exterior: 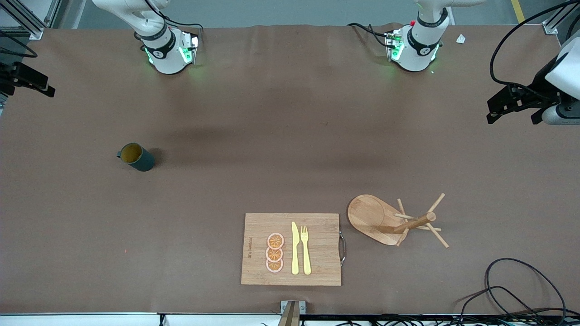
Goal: Pass cup and hang on rack
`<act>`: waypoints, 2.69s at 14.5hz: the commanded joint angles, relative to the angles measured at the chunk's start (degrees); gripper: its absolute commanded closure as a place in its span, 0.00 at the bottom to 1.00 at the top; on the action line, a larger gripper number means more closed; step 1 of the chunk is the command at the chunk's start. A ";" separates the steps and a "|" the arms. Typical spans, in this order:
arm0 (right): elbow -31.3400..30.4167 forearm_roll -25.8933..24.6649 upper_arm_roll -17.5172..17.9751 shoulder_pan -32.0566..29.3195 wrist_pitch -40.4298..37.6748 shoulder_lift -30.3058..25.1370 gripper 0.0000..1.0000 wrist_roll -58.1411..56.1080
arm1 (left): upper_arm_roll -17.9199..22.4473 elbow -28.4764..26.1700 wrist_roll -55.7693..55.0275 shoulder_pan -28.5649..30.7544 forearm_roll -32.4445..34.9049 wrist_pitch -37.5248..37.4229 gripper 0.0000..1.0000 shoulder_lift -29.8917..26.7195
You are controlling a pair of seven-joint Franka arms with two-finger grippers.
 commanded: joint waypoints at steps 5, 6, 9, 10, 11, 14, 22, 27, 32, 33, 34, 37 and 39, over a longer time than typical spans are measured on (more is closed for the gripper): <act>-1.40 0.19 -0.20 0.36 0.88 -1.77 0.00 -0.78 | -0.13 0.79 0.30 0.10 0.20 -0.86 0.00 0.19; -1.23 0.19 -0.20 0.36 0.79 -1.77 0.00 -0.96 | -0.13 0.79 0.21 0.10 0.20 -0.86 0.00 0.19; -1.14 0.19 -0.29 0.36 0.88 -1.77 0.00 -1.05 | -0.13 0.87 0.12 0.10 0.20 -0.86 0.00 0.19; -1.22 0.19 -0.29 0.36 0.88 -1.77 0.00 -1.13 | -0.13 0.87 0.12 0.10 0.20 -0.86 0.00 0.19; -1.22 0.28 -0.29 0.36 0.96 -1.68 0.00 -1.83 | -0.13 0.87 0.04 0.10 0.20 -0.86 0.00 0.19; -1.22 0.54 -0.91 0.36 1.05 -1.76 0.00 -4.91 | -0.13 0.79 -0.05 0.10 0.20 -0.86 0.00 0.19; -0.96 0.37 -0.82 0.54 1.14 -1.77 0.00 -5.00 | -0.13 0.61 -0.40 -0.07 0.20 -0.95 0.00 0.19; -0.96 0.19 -0.91 0.62 1.14 -1.77 0.00 -5.09 | -0.13 0.61 -0.40 -0.07 0.20 -0.95 0.00 0.19; -0.96 0.02 -0.91 0.62 1.14 -1.77 0.00 -5.09 | -0.13 0.61 -0.40 -0.07 0.20 -0.95 0.00 0.19; -0.96 0.02 -0.91 0.62 1.05 -1.68 0.00 -5.09 | -0.13 0.61 -0.40 -0.07 0.20 -0.95 0.00 0.19; -0.96 -0.07 -0.91 0.54 0.97 -1.68 0.00 -5.09 | -0.13 0.61 -0.32 -0.07 0.20 -0.95 0.00 0.19; -0.26 -0.07 -0.91 0.62 0.53 -1.50 0.00 -4.74 | -0.13 0.61 -0.40 -0.07 0.20 -1.03 0.00 0.19; -0.78 -0.33 -0.73 1.24 0.53 1.64 0.00 -4.39 | -0.13 0.61 -0.32 -0.07 0.20 -1.04 0.00 0.19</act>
